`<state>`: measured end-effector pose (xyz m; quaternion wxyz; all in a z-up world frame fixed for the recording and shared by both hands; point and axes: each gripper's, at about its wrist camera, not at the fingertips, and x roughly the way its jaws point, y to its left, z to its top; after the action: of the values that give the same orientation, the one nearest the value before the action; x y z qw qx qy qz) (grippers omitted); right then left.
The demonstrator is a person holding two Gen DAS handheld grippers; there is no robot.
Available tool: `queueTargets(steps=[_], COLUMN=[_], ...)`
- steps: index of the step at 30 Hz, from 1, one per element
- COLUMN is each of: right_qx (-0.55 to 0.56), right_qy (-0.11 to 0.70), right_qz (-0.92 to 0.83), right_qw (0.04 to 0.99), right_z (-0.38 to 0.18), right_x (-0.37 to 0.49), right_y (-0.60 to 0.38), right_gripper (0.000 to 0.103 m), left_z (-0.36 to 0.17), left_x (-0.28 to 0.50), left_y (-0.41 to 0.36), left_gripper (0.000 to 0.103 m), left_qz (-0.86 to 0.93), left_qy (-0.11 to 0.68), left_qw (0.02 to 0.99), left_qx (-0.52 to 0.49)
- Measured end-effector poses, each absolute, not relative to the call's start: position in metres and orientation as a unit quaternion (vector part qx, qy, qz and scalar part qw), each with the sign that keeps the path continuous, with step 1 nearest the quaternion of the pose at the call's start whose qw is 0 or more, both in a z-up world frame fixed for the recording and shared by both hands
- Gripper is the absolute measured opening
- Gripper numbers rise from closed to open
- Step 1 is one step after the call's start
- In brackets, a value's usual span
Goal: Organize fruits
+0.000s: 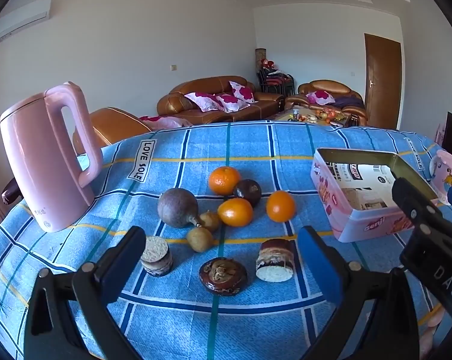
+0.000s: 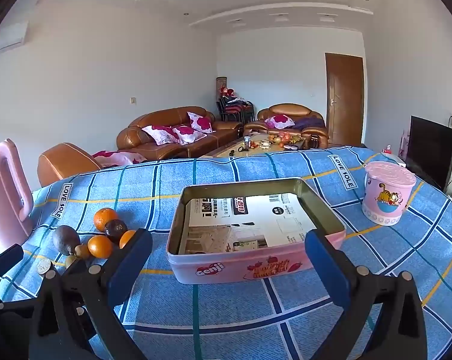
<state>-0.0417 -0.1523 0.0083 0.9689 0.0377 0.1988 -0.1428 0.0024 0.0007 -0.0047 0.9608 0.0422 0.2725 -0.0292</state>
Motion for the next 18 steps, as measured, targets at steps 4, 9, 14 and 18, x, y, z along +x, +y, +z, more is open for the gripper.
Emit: queueTargets(steps=[4, 9, 14, 18], right_qx=[0.038, 0.039, 0.039, 0.039], right_qy=[0.198, 0.199, 0.199, 0.199], right_qz=[-0.143, -0.142, -0.142, -0.142], right_qw=[0.969, 0.969, 0.969, 0.969], right_z=[0.0081, 0.0080, 0.0078, 0.0079], right_x=[-0.0418, -0.0418, -0.0416, -0.0419], right_y=[-0.1523, -0.1525, -0.1524, -0.1529], right_gripper=[0.102, 0.102, 0.102, 0.102], left_z=[-0.0058, -0.0057, -0.0048, -0.0046], left_x=[0.0028, 0.0033, 0.0037, 0.0039], left_y=[0.0027, 0.0035, 0.0036, 0.0038], left_gripper=[0.103, 0.103, 0.103, 0.103], left_qz=[-0.029, -0.029, -0.029, -0.029], left_qy=[0.274, 0.273, 0.274, 0.274], left_qw=[0.960, 0.961, 0.960, 0.960], left_qx=[0.039, 0.040, 0.039, 0.039])
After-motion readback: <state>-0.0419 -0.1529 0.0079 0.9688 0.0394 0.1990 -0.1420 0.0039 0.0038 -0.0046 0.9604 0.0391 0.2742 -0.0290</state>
